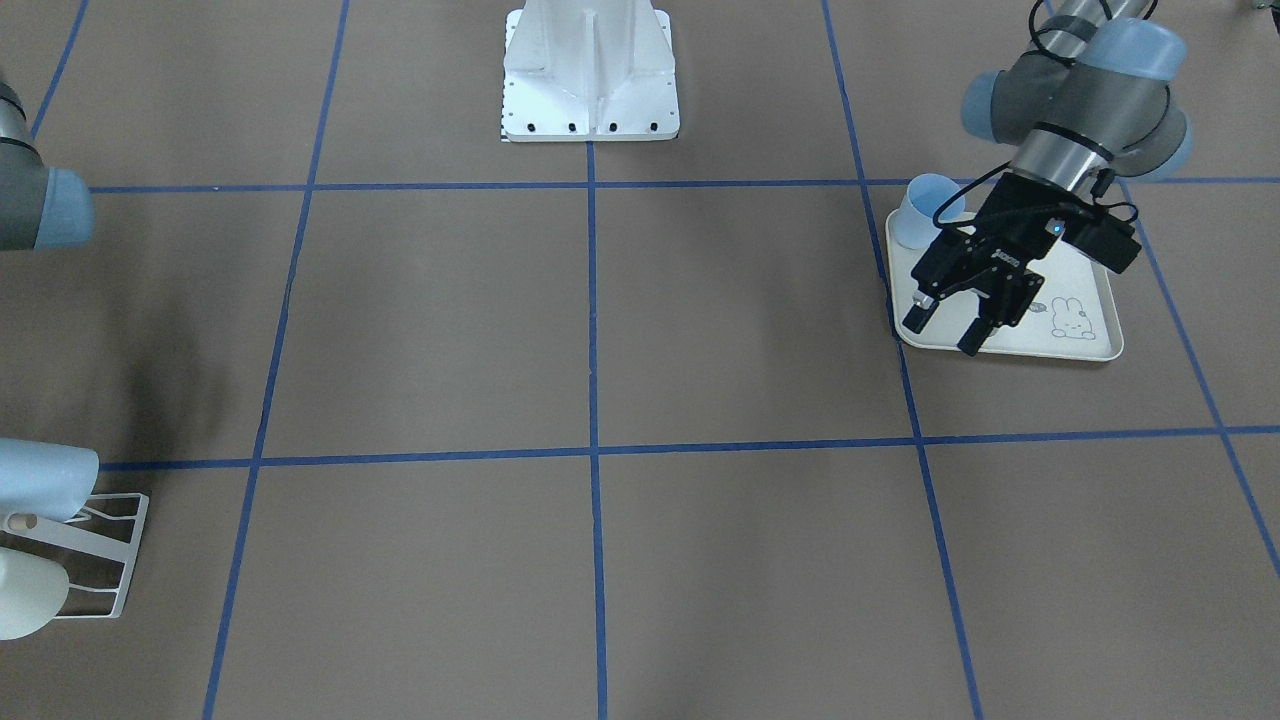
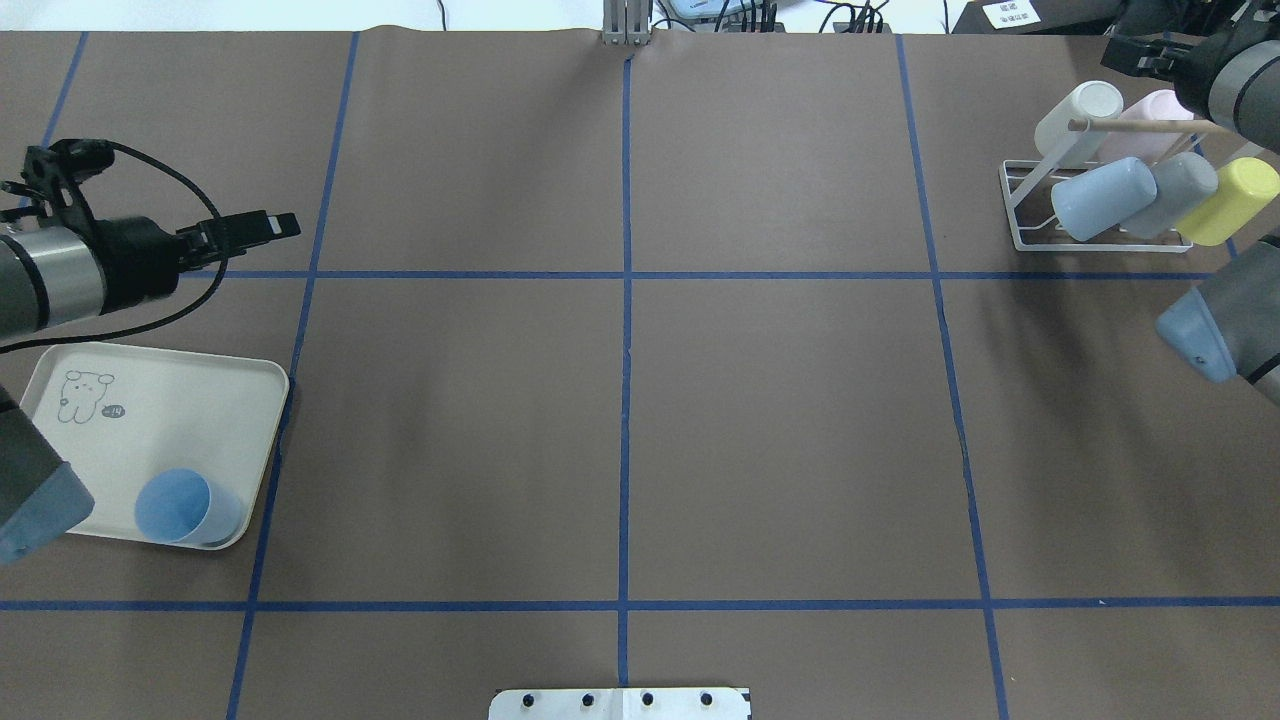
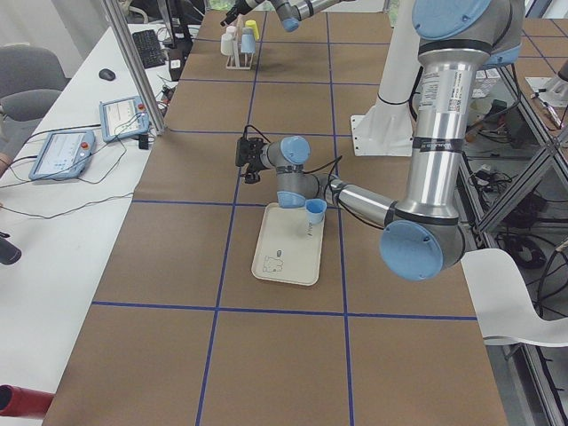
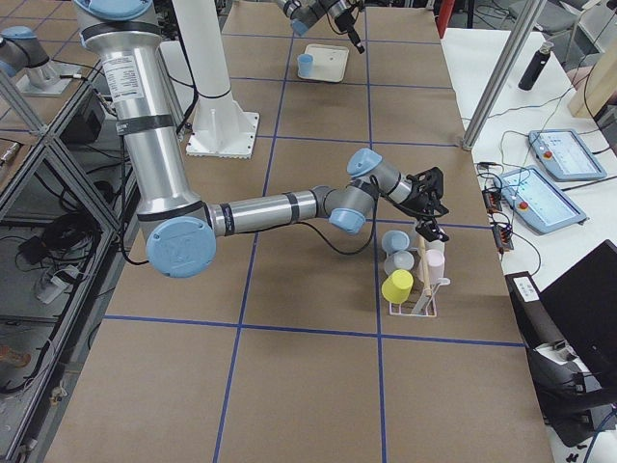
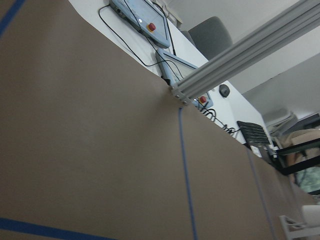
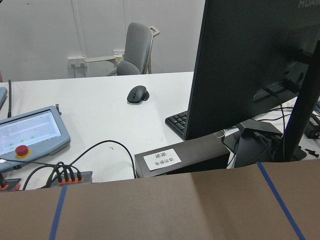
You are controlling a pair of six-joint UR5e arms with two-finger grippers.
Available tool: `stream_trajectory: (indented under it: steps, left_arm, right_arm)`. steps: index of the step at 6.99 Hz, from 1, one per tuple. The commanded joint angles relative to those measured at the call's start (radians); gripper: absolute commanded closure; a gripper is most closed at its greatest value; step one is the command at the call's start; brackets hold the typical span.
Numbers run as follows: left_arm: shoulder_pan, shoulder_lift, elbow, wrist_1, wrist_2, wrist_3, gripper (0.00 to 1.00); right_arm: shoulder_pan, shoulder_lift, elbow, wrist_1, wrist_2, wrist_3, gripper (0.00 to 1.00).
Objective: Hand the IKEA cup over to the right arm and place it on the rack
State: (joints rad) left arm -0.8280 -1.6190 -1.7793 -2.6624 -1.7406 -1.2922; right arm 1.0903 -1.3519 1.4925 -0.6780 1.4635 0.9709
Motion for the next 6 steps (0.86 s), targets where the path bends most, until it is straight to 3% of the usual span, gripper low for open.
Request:
stream_trajectory:
  steps: [1,3,4,6]
  left_arm:
    - [-0.042,0.112,-0.225,0.386,-0.059,0.255,0.00]
    - [0.005,0.177,-0.291,0.563,-0.075,0.309,0.00]
    - [0.032,0.215,-0.290,0.569,-0.129,0.303,0.00]
    - [0.079,0.226,-0.281,0.569,-0.242,0.292,0.00]
  right_arm:
    - [-0.015,-0.009,0.002,0.003,0.003,0.009,0.01]
    - [-0.032,-0.004,0.009,0.003,0.009,0.011,0.01]
    - [-0.035,0.000,0.037,-0.003,0.055,0.011,0.01]
    - [-0.032,-0.009,0.194,-0.133,0.147,0.014,0.01]
